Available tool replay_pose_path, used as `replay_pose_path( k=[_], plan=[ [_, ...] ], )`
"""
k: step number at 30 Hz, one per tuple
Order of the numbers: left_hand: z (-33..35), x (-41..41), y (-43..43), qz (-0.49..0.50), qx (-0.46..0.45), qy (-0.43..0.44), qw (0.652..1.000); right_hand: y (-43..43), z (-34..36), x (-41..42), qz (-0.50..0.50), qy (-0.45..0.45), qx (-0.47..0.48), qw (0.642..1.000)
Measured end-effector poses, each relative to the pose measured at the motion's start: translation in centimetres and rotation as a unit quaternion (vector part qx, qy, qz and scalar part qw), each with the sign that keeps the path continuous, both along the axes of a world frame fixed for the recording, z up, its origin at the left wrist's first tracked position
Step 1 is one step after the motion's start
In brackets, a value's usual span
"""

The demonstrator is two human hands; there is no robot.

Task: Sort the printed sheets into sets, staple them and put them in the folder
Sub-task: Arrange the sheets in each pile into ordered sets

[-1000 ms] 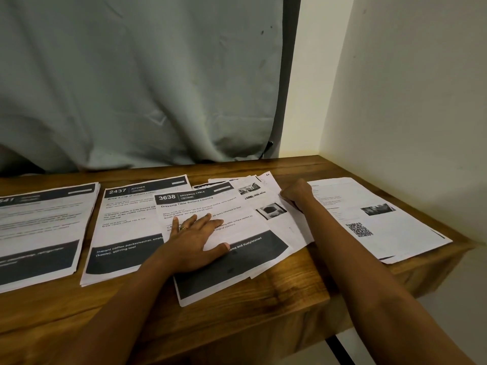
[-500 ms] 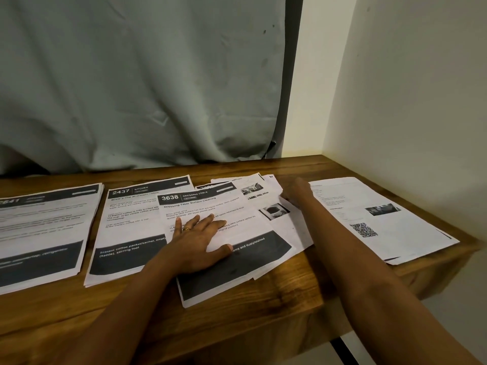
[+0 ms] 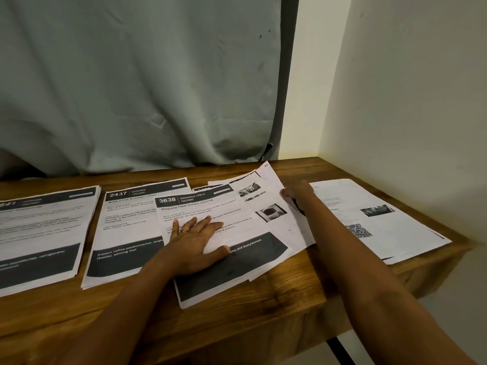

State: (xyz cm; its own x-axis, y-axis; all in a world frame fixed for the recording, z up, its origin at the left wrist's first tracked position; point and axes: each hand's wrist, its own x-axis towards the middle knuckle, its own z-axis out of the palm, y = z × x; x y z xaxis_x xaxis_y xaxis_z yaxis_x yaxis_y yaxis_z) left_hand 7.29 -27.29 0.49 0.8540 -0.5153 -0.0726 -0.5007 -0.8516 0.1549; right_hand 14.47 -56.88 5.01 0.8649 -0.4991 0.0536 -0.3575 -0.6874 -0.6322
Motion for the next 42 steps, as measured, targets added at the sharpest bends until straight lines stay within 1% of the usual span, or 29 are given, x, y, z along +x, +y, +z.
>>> replay_pose_path(
  k=[2,3,5,6,9,11,13,18,22,26,28,31,33,35,37,42],
  plan=[
    [0.0,0.0,0.1,-0.001,0.001,0.0,1.0,-0.1,-0.2,-0.3,-0.002,-0.025,0.032,0.999],
    [0.0,0.0,0.1,0.0,0.0,-0.002,1.0,-0.4,-0.4,-0.3,0.004,-0.034,0.062,0.997],
    [-0.1,-0.2,0.1,0.003,-0.001,-0.009,1.0,-0.8,-0.6,-0.1,-0.008,-0.069,0.168,0.983],
    [0.0,-0.2,0.1,0.004,-0.001,-0.009,1.0,-1.0,-0.4,-0.1,-0.018,-0.081,0.186,0.979],
    [-0.1,-0.1,0.2,-0.002,-0.004,-0.004,1.0,-1.5,-0.3,-0.4,-0.031,-0.104,0.211,0.971],
    [-0.1,-0.1,0.1,-0.001,-0.006,-0.005,1.0,-1.5,-0.2,-0.6,-0.039,-0.111,0.196,0.973],
    [0.0,-0.1,0.1,0.001,-0.007,-0.002,1.0,-1.7,-0.4,-0.5,-0.076,-0.153,0.232,0.958],
    [0.1,-0.2,0.1,-0.002,-0.011,0.0,1.0,-1.8,-0.9,-0.4,-0.075,-0.169,0.257,0.949],
    [0.0,-0.3,0.1,0.002,-0.005,-0.002,1.0,-1.6,-1.0,-0.5,-0.065,-0.163,0.215,0.961],
    [0.0,-0.1,0.1,0.005,0.002,-0.003,1.0,-1.3,-1.2,-0.7,-0.039,-0.11,0.108,0.987],
    [0.0,-0.2,0.1,0.007,0.004,-0.005,1.0,-1.1,-1.6,-0.9,-0.014,-0.095,0.047,0.994],
    [0.0,-0.2,0.1,0.002,0.002,-0.002,1.0,-0.8,-1.8,-0.9,0.032,-0.083,-0.002,0.996],
    [-0.1,-0.2,0.1,0.003,-0.001,-0.003,1.0,-0.5,-1.9,-0.5,0.048,-0.049,-0.04,0.997],
    [0.1,-0.4,0.0,0.004,0.005,-0.007,1.0,0.2,-1.9,-0.5,0.046,0.006,-0.074,0.996],
    [0.1,-0.5,-0.1,0.006,0.011,-0.018,1.0,0.9,-1.8,-1.1,0.048,0.039,-0.111,0.992],
    [0.3,-0.4,-0.2,0.007,0.022,-0.032,0.999,2.1,-1.7,-1.8,0.067,0.056,-0.129,0.988]
  ],
)
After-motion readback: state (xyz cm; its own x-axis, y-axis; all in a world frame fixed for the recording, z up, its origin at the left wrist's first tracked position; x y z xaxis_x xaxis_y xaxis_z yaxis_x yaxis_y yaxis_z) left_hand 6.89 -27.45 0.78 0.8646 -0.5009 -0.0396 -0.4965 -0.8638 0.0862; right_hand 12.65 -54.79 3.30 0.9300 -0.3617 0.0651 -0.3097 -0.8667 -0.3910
